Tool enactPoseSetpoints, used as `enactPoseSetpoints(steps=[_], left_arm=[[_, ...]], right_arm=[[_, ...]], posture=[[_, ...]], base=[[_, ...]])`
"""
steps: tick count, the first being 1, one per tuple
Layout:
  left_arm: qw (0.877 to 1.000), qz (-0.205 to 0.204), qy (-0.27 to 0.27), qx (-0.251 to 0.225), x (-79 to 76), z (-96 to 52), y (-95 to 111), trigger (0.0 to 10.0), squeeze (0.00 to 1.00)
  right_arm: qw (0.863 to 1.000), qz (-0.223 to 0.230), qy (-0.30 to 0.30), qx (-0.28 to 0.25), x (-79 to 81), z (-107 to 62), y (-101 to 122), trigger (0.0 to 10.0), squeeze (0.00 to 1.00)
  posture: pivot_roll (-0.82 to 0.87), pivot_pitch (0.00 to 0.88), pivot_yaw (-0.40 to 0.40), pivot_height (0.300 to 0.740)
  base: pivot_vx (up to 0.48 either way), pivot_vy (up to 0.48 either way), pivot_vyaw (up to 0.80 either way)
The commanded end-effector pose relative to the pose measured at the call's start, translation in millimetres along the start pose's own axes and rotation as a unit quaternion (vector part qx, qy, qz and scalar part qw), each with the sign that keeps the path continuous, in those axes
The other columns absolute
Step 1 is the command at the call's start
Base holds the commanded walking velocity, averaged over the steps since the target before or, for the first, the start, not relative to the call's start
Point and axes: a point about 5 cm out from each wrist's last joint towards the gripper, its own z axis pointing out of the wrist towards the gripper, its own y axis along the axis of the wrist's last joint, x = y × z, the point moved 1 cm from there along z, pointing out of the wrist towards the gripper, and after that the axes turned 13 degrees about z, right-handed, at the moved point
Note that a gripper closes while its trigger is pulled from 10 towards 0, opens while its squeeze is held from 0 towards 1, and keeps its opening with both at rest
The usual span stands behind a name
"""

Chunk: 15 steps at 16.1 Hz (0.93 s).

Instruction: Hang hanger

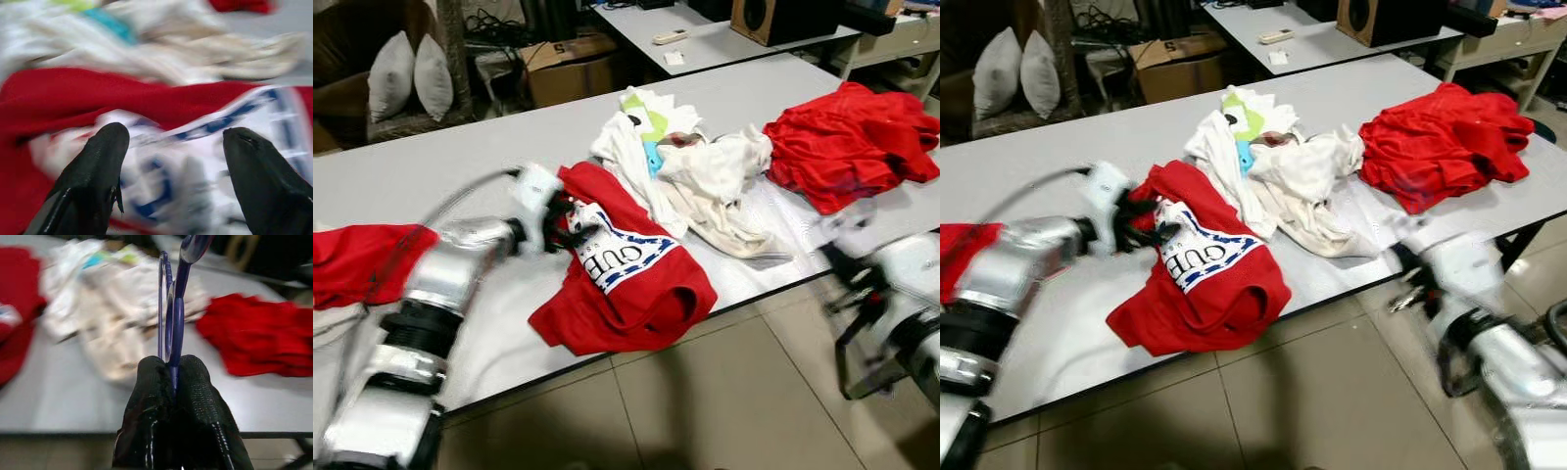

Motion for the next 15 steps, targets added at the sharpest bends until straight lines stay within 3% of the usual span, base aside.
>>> enactPoseSetpoints(steps=[1, 4, 6, 11, 13, 15], left_arm=[[0.999, 0.013, -0.026, -0.018, -4.2, -3.3, 6, 10.0, 1.00], [0.987, 0.011, -0.145, -0.062, -32.5, -18.6, 12, 10.0, 1.00], [0.983, 0.019, -0.180, -0.023, -46.4, -30.1, -2, 10.0, 1.00], [0.993, 0.014, -0.119, 0.020, -64.7, -20.5, -17, 10.0, 1.00], [0.995, 0.005, -0.090, 0.042, -70.8, -21.3, -23, 10.0, 0.82], [0.993, 0.005, -0.102, 0.052, -81.0, -27.2, -28, 10.0, 0.40]], right_arm=[[1.000, 0.011, -0.016, -0.018, -5.7, -3.6, 6, 10.0, 0.00], [1.000, 0.015, 0.024, -0.013, 5.4, -11.3, 0, 10.0, 0.00], [0.998, 0.022, 0.053, -0.006, 20.6, -12.6, -4, 10.0, 0.00], [0.998, 0.032, 0.052, -0.015, 38.4, -8.3, -6, 10.0, 0.00], [0.998, 0.040, 0.053, -0.013, 46.9, -11.0, -11, 10.0, 0.00], [0.997, 0.045, 0.056, -0.009, 52.6, -12.4, -14, 10.0, 0.00]], posture=[[-0.20, 0.000, 0.125, 0.740], [-0.21, 0.000, 0.126, 0.740], [-0.20, 0.000, 0.123, 0.740], [-0.20, 0.000, 0.109, 0.740], [-0.19, 0.000, 0.101, 0.740], [-0.18, 0.000, 0.093, 0.740]], base=[[0.000, 0.000, 0.00], [0.000, 0.000, 0.00], [0.000, 0.000, 0.00], [0.000, 0.000, 0.00], [0.000, 0.000, 0.00], [0.000, 0.000, 0.00]])
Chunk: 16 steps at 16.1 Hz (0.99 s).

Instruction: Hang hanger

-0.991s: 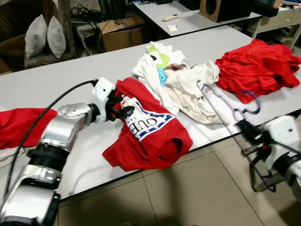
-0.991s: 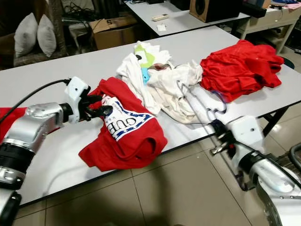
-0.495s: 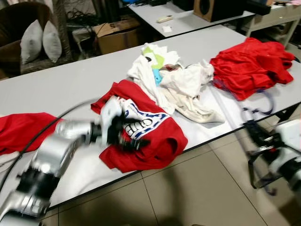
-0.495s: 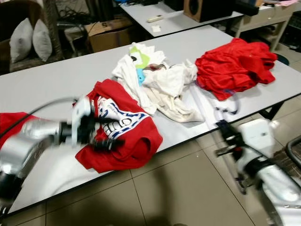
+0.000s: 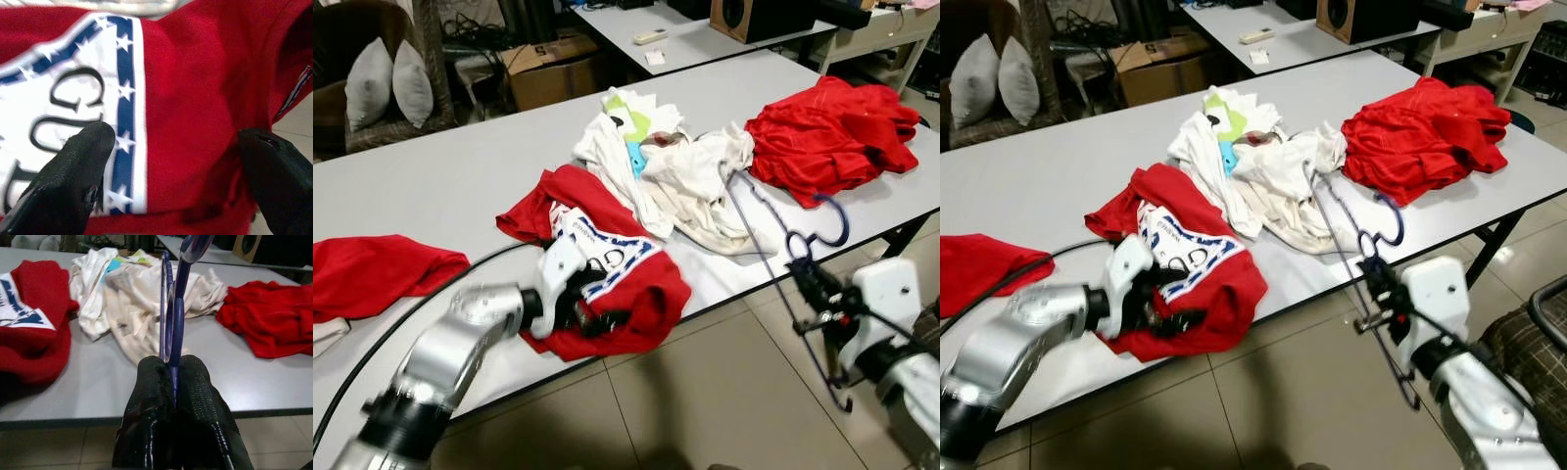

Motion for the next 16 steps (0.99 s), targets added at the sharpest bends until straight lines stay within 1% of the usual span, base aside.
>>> enactPoseSetpoints(steps=[1, 2, 3, 4, 5, 6, 7, 8, 9, 10, 11, 13, 14, 15, 16], left_arm=[[1.000, 0.018, -0.016, 0.012, -5.2, -5.7, -1, 10.0, 0.00], [0.999, 0.018, -0.026, 0.015, -8.2, -9.1, -2, 10.0, 0.00], [0.999, 0.016, -0.024, 0.017, -7.4, -12.4, -4, 10.0, 0.00], [1.000, 0.018, -0.017, 0.014, -5.1, -14.2, -4, 10.0, 0.00], [1.000, 0.013, 0.000, 0.009, 0.8, -18.0, -3, 10.0, 0.00], [0.999, -0.010, 0.011, -0.047, 7.5, -22.1, 10, 10.0, 0.00], [0.997, -0.024, 0.000, -0.078, 6.7, -24.6, 18, 10.0, 0.00], [0.996, -0.021, -0.024, -0.082, 1.2, -26.7, 21, 10.0, 0.00], [0.996, -0.011, -0.057, -0.066, -8.5, -27.9, 16, 10.0, 0.00], [0.996, -0.010, -0.077, -0.052, -15.7, -28.0, 12, 10.0, 0.00], [0.995, -0.009, -0.084, -0.044, -19.0, -27.0, 9, 10.0, 0.00], [0.996, -0.006, -0.087, -0.031, -25.5, -19.9, 3, 10.0, 0.00], [0.996, -0.006, -0.085, -0.030, -25.5, -18.6, 3, 10.0, 0.00], [0.997, -0.002, -0.070, -0.018, -22.7, -14.9, 0, 10.0, 0.00], [0.999, 0.005, -0.039, 0.002, -16.9, -10.7, -4, 5.1, 0.00]], right_arm=[[1.000, -0.006, 0.002, -0.012, 3.8, 0.2, 5, 10.0, 0.00], [1.000, -0.005, 0.002, -0.011, 3.7, 0.6, 4, 10.0, 0.00], [1.000, -0.004, 0.002, -0.011, 3.6, 0.8, 4, 10.0, 0.00], [1.000, -0.003, 0.003, -0.010, 3.6, 1.0, 3, 10.0, 0.00], [1.000, -0.002, 0.005, -0.008, 4.1, 1.7, 2, 10.0, 0.00], [1.000, -0.002, 0.008, -0.006, 4.7, 2.2, 1, 10.0, 0.00], [1.000, -0.002, 0.008, -0.006, 5.0, 2.4, 1, 10.0, 0.00], [1.000, -0.002, 0.009, -0.005, 5.4, 2.5, 1, 10.0, 0.00], [1.000, -0.001, 0.009, -0.005, 5.9, 2.7, 1, 10.0, 0.00], [1.000, -0.001, 0.010, -0.005, 6.3, 2.6, 1, 10.0, 0.00], [1.000, -0.001, 0.009, -0.005, 6.3, 2.6, 0, 10.0, 0.00], [1.000, 0.000, 0.010, -0.005, 6.7, 3.2, 0, 10.0, 0.00], [1.000, 0.000, 0.010, -0.005, 6.8, 3.3, 0, 10.0, 0.00], [1.000, 0.000, 0.010, -0.006, 7.1, 3.8, 1, 10.0, 0.00], [1.000, 0.000, 0.010, -0.007, 7.0, 3.9, 1, 10.0, 0.00]], posture=[[-0.17, 0.000, 0.090, 0.740], [-0.17, 0.000, 0.088, 0.740], [-0.16, 0.000, 0.084, 0.740], [-0.16, 0.000, 0.083, 0.740], [-0.15, 0.000, 0.081, 0.740], [-0.15, 0.000, 0.081, 0.740], [-0.14, 0.000, 0.082, 0.740], [-0.14, 0.000, 0.083, 0.740], [-0.14, 0.000, 0.084, 0.740], [-0.14, 0.000, 0.087, 0.740], [-0.14, 0.000, 0.086, 0.740], [-0.14, 0.000, 0.085, 0.740], [-0.14, 0.000, 0.085, 0.740], [-0.14, 0.000, 0.085, 0.740], [-0.14, 0.000, 0.086, 0.740]], base=[[0.000, 0.000, 0.00], [0.000, 0.000, 0.00], [0.000, 0.000, 0.00], [0.000, 0.000, 0.00], [0.000, 0.000, 0.00], [0.000, 0.000, 0.00], [0.000, 0.000, 0.00], [0.000, 0.000, 0.00], [0.000, 0.000, 0.00], [0.000, 0.000, 0.00], [0.000, 0.000, 0.00], [0.000, 0.000, 0.00], [0.000, 0.000, 0.00], [0.000, 0.000, 0.00], [0.000, 0.000, 0.00]])
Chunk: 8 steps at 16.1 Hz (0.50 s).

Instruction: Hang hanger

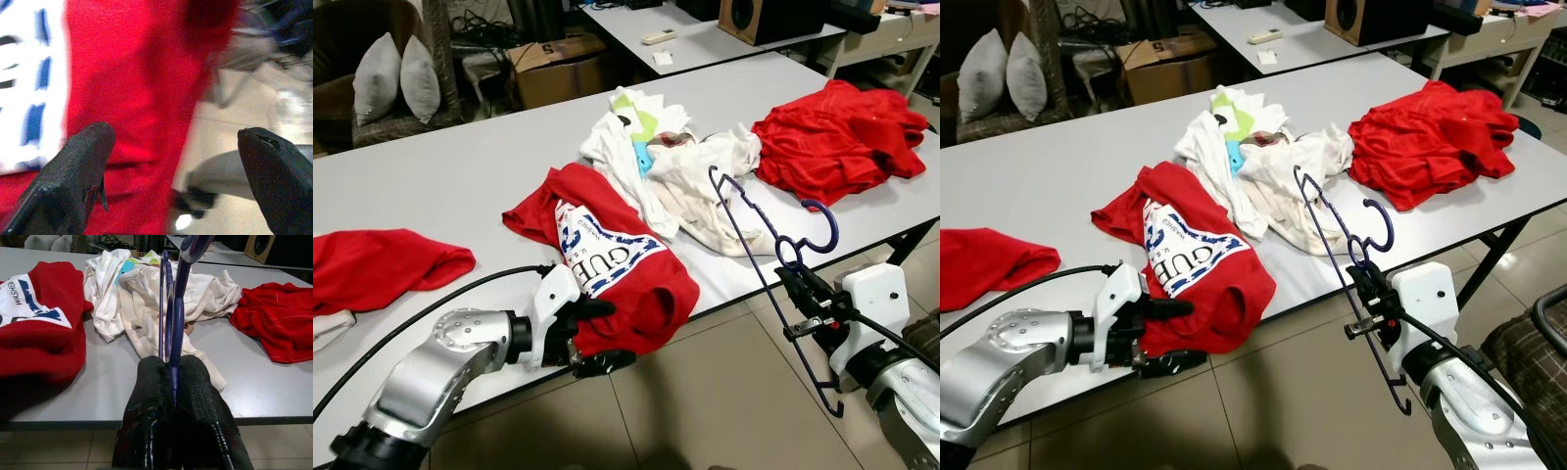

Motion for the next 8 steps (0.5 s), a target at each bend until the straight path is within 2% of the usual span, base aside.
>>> enactPoseSetpoints(steps=[1, 2, 5, 8], left_arm=[[0.999, 0.013, 0.029, 0.019, 7.3, 0.1, -3.0, 2.4, 0.00], [0.999, 0.015, 0.040, 0.021, 9.5, 1.0, -3.6, 0.0, 0.00], [0.998, 0.015, 0.062, 0.023, 11.9, 5.2, -4.6, 0.0, 0.00], [0.998, 0.014, 0.050, 0.020, 4.9, 10.0, -4.9, 0.0, 0.00]], right_arm=[[1.000, -0.005, 0.002, -0.008, 1.6, 1.9, 2.7, 10.0, 0.00], [1.000, -0.005, 0.001, -0.008, 1.3, 1.7, 2.7, 10.0, 0.00], [1.000, -0.005, -0.001, -0.009, 0.9, 1.7, 2.8, 10.0, 0.00], [1.000, -0.006, -0.002, -0.010, 1.2, 1.6, 3.1, 10.0, 0.00]], posture=[[-0.15, 0.000, 0.088, 0.740], [-0.15, 0.000, 0.090, 0.740], [-0.15, 0.000, 0.093, 0.740], [-0.15, 0.000, 0.093, 0.740]], base=[[0.000, 0.000, 0.00], [0.000, 0.000, 0.00], [0.000, 0.000, 0.00], [0.000, 0.000, 0.00]])
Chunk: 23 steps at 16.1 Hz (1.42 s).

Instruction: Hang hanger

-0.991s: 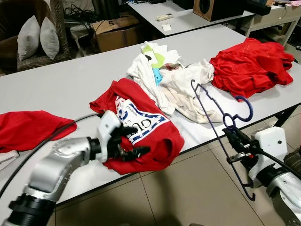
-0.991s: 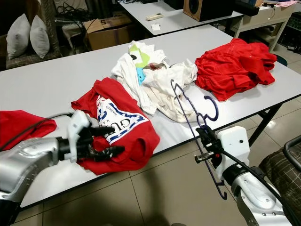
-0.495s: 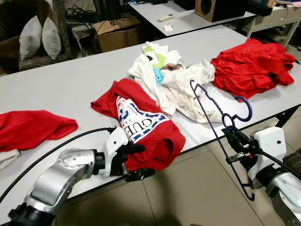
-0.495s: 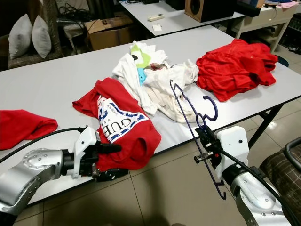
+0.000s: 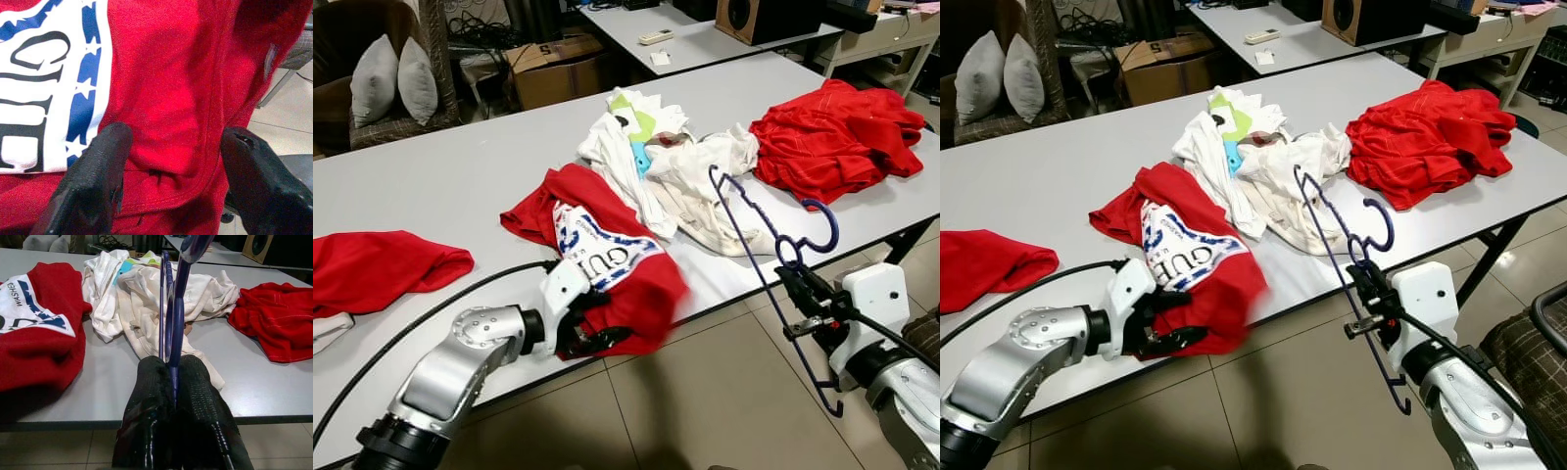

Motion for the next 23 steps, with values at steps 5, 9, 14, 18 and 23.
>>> enactPoseSetpoints(steps=[5, 9, 14, 18, 23], left_arm=[[0.999, 0.010, 0.031, 0.015, 3.1, 2.2, -3, 0.0, 0.00], [0.999, 0.013, 0.032, 0.014, -0.4, 4.8, -2, 0.0, 0.00], [0.999, 0.001, 0.045, 0.005, -1.0, 7.9, 1, 0.0, 0.00], [0.999, -0.009, 0.053, -0.003, -0.7, 7.5, 2, 0.0, 0.00], [0.972, 0.043, 0.228, -0.040, 52.9, -1.9, 29, 0.0, 0.00]], right_arm=[[1.000, -0.008, -0.001, -0.011, 0.1, 2.3, 4, 10.0, 0.00], [1.000, -0.008, -0.002, -0.013, 0.1, 3.0, 4, 10.0, 0.00], [1.000, -0.008, -0.008, -0.015, -1.1, 4.0, 4, 10.0, 0.00], [1.000, -0.006, -0.011, -0.018, -1.5, 5.1, 4, 10.0, 0.00], [1.000, -0.005, -0.015, -0.024, -3.2, 6.5, 4, 10.0, 0.00]], posture=[[-0.15, 0.000, 0.091, 0.740], [-0.16, 0.000, 0.095, 0.740], [-0.15, 0.000, 0.100, 0.740], [-0.15, 0.000, 0.106, 0.740], [-0.15, 0.000, 0.111, 0.740]], base=[[0.000, 0.000, 0.00], [0.000, 0.000, 0.00], [0.000, 0.000, 0.00], [0.000, 0.000, 0.00], [0.000, 0.000, 0.00]])
